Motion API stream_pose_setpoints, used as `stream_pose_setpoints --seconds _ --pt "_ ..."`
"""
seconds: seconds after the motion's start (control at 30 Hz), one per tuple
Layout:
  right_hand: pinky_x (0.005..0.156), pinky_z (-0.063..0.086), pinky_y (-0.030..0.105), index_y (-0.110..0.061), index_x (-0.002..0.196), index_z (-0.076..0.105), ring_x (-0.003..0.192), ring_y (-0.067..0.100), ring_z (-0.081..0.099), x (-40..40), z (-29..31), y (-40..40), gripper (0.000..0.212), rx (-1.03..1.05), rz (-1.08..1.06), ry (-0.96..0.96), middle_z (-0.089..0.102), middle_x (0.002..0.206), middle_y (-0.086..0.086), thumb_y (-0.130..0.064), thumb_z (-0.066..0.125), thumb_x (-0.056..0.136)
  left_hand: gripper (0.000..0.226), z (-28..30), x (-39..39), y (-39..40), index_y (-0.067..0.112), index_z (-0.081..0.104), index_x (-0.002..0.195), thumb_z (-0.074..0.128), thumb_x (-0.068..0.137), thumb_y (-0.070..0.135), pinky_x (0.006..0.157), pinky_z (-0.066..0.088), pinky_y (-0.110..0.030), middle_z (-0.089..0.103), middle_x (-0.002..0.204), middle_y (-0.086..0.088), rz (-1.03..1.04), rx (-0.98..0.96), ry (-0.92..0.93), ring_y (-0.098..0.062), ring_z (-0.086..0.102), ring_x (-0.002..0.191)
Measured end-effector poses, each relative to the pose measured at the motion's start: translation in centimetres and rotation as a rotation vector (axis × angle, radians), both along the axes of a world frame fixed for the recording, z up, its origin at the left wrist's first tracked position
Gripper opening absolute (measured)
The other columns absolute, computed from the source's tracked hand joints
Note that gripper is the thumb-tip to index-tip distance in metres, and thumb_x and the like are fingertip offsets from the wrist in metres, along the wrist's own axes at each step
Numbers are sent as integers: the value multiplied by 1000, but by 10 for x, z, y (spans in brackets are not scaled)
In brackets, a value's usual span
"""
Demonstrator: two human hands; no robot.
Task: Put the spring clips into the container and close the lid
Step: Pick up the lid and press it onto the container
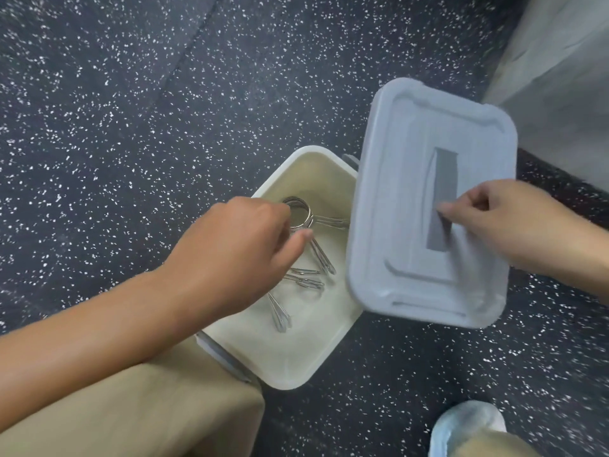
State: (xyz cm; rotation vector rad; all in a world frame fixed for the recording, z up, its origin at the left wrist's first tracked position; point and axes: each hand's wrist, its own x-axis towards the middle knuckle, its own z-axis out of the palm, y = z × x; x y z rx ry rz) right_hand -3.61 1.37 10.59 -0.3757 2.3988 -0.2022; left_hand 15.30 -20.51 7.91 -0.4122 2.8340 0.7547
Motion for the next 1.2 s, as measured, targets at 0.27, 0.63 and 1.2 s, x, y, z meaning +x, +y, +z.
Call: stream_pose_setpoints --seconds 0.27,0.63,1.2 --pt "56 37 22 -26 97 61 68 1 57 75 0 -17 17 -223 -149 -134 64 75 -11 -42 63 92 50 1 -4 -5 15 48 67 24 97 47 62 48 -44 58 64 -6 73 -32 32 -39 55 65" --pt "58 39 28 -16 82 60 61 12 47 130 -6 -46 12 -446 -606 -539 50 67 4 -22 64 91 44 -13 3 -33 13 46 85 23 103 47 60 44 -44 53 80 -8 -44 -234 97 -42 56 68" --pt "64 42 37 6 93 65 69 24 54 138 -22 -67 28 -430 -622 -630 58 76 8 -21 61 89 49 -48 19 -45 11 51 102 32 99 57 76 52 -51 56 98 -10 -46 -259 -129 -39 59 89"
